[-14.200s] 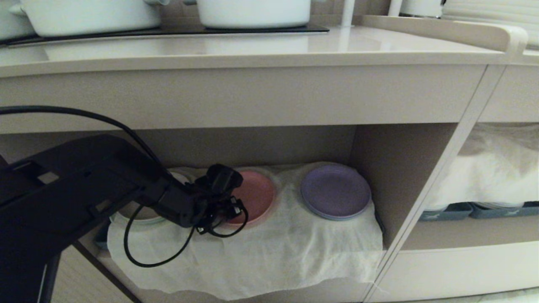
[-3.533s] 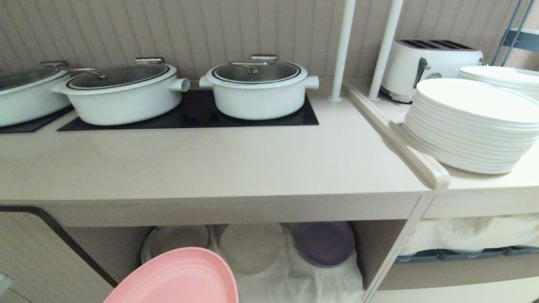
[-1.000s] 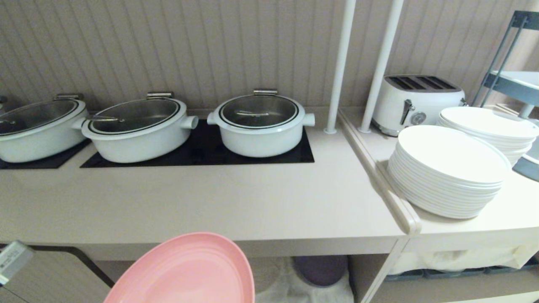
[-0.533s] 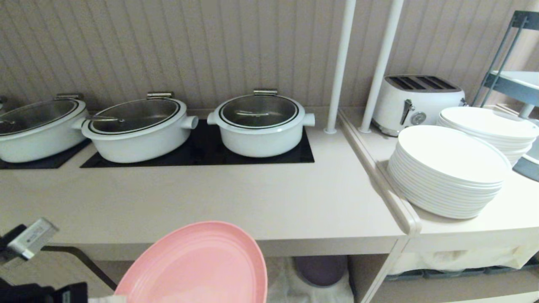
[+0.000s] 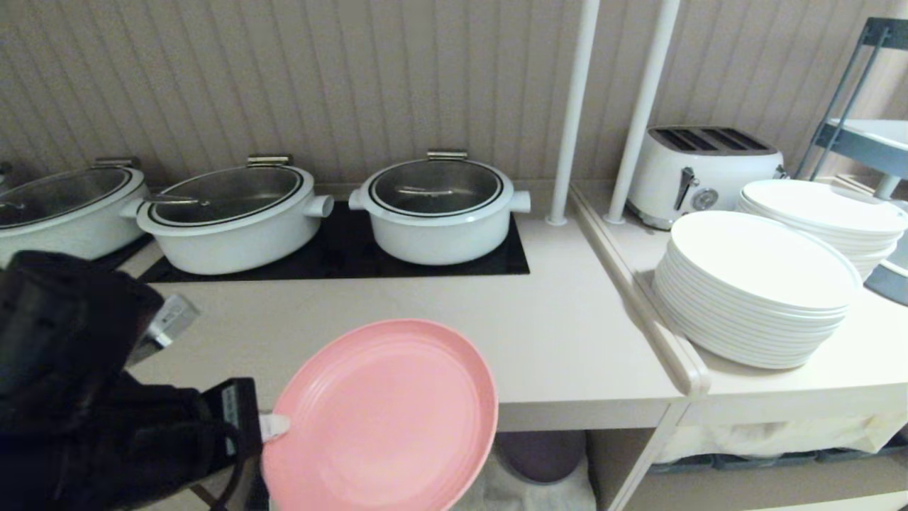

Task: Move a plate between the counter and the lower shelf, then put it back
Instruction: Put the plate

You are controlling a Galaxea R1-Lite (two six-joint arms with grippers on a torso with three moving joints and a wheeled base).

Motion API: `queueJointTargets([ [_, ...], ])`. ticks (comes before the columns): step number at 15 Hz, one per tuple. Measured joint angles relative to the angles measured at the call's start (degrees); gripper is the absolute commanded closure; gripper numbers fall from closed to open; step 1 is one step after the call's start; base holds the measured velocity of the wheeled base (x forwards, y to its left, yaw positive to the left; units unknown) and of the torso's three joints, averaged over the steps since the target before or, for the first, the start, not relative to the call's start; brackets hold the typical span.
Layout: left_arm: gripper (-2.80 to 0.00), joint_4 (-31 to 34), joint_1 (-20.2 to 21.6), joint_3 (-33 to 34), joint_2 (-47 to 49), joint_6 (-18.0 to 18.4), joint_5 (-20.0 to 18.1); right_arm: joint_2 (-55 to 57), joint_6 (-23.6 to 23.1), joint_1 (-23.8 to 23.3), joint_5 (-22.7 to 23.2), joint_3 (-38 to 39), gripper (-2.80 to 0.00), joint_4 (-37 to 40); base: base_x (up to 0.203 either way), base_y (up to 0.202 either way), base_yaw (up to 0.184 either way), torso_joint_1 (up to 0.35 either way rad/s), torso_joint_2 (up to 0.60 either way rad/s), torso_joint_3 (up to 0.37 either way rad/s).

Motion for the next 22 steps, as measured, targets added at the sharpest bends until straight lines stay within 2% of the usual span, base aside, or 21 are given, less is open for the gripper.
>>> queueJointTargets([
  [6,0.0,-0.86,4.88,-7.63,10.79,0.0,-0.24,0.0,0.0,0.0,-0.02,0.0,0.0,0.0,0.0,0.0,0.0,0.0,0.0,0.0],
  [12,0.0,-6.47,6.96,-8.87,17.76,0.54,-0.09,0.0,0.0,0.0,-0.01,0.0,0.0,0.0,0.0,0.0,0.0,0.0,0.0,0.0],
  [22,0.0,-6.94,12.21,-17.47,28.9,1.94,-0.03,0.0,0.02,0.0,0.0,0.0,0.0,0.01,0.0,0.0,0.0,0.0,0.0,0.0],
])
